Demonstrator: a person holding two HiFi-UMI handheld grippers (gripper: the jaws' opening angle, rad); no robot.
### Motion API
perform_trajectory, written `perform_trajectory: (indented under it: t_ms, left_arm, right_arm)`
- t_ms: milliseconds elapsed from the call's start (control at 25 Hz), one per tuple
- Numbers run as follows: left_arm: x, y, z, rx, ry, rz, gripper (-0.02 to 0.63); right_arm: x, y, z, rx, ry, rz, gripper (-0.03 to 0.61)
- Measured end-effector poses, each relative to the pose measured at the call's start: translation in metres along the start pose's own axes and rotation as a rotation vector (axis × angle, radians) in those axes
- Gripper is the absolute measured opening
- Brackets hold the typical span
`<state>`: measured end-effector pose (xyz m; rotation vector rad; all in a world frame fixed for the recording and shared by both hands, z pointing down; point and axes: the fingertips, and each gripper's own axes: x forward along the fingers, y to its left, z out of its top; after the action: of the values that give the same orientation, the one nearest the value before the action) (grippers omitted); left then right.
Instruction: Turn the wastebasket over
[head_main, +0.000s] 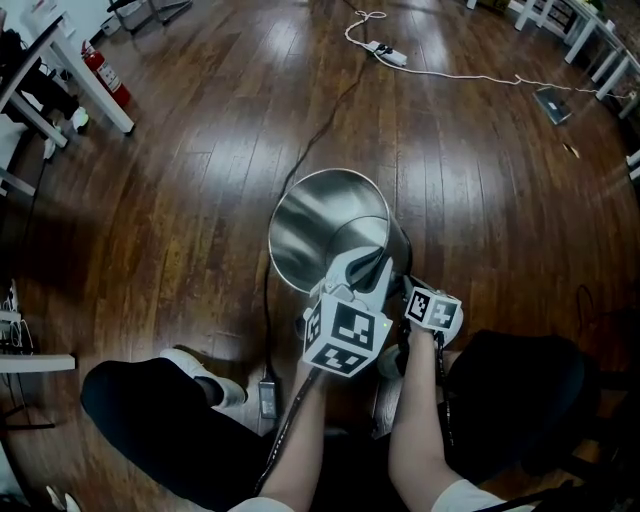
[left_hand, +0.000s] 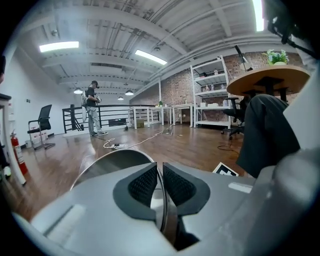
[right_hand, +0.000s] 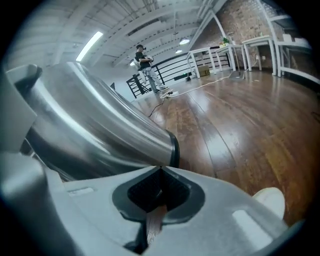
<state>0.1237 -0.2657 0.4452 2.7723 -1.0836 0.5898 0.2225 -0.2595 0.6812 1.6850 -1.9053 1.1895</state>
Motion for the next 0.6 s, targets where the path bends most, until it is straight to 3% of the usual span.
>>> perform_trajectory:
  t_ms: [360,520,600]
  left_arm:
    - [0.023,-0.037,-0.008,0.121,0.065,-0.027,0.055]
    - [0.031,-0.055,-0.013,0.144,0.098,-0.079,0.055]
    - [0.035,-0.062,-0.016,0.201,0.108,-0.076,0.055]
  right_arm:
    - [0.018,-0.019,-0.035,0.068,-0.039,0.005,-0.018]
    - [0.019,-0.027,-0.053,0.162,0.021,-0.024,-0.018]
    - [0.014,-0.021,-0.059,0.2,0.056,-0.034,-0.018]
